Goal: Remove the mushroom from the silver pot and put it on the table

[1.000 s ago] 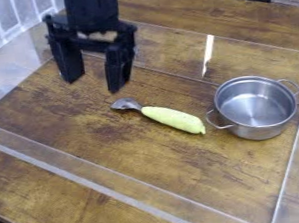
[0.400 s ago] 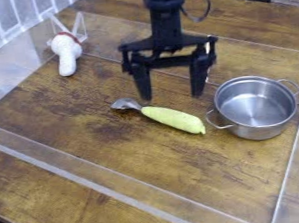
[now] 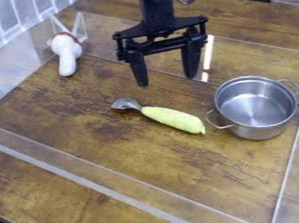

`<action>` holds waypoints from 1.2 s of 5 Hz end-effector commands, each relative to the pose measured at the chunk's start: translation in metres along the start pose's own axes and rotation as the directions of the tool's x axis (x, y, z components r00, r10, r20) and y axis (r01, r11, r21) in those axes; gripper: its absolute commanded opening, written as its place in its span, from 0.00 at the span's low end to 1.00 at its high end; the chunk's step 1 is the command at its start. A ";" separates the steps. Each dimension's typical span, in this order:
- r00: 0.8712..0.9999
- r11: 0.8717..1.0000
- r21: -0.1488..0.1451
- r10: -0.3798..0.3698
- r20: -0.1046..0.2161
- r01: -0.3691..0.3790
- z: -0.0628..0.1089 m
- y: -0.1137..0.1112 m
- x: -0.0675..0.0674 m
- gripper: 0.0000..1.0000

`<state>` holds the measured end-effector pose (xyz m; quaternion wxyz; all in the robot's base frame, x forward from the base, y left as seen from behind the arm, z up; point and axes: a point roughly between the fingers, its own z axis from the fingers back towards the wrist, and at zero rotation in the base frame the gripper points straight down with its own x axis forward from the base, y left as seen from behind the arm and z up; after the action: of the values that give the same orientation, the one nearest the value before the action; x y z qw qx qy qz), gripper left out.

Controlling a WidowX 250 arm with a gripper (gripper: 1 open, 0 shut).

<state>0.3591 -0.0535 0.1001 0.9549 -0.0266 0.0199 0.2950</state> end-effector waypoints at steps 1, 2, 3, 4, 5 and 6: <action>0.998 0.999 -0.025 -0.040 0.050 0.041 0.017 -0.004 0.013 1.00; 0.998 0.999 -0.014 -0.031 0.049 0.031 0.010 0.006 0.015 1.00; 0.999 1.000 -0.001 -0.020 0.048 0.020 0.003 0.016 0.016 1.00; 0.998 1.000 -0.014 0.028 0.064 -0.027 0.006 0.031 0.024 1.00; 0.991 0.994 -0.030 0.106 0.076 -0.104 0.027 0.030 0.025 1.00; 0.982 0.985 -0.042 0.170 0.085 -0.167 0.048 0.032 0.027 1.00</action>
<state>0.3587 -0.0164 0.1069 0.9292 -0.0084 0.0277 0.3685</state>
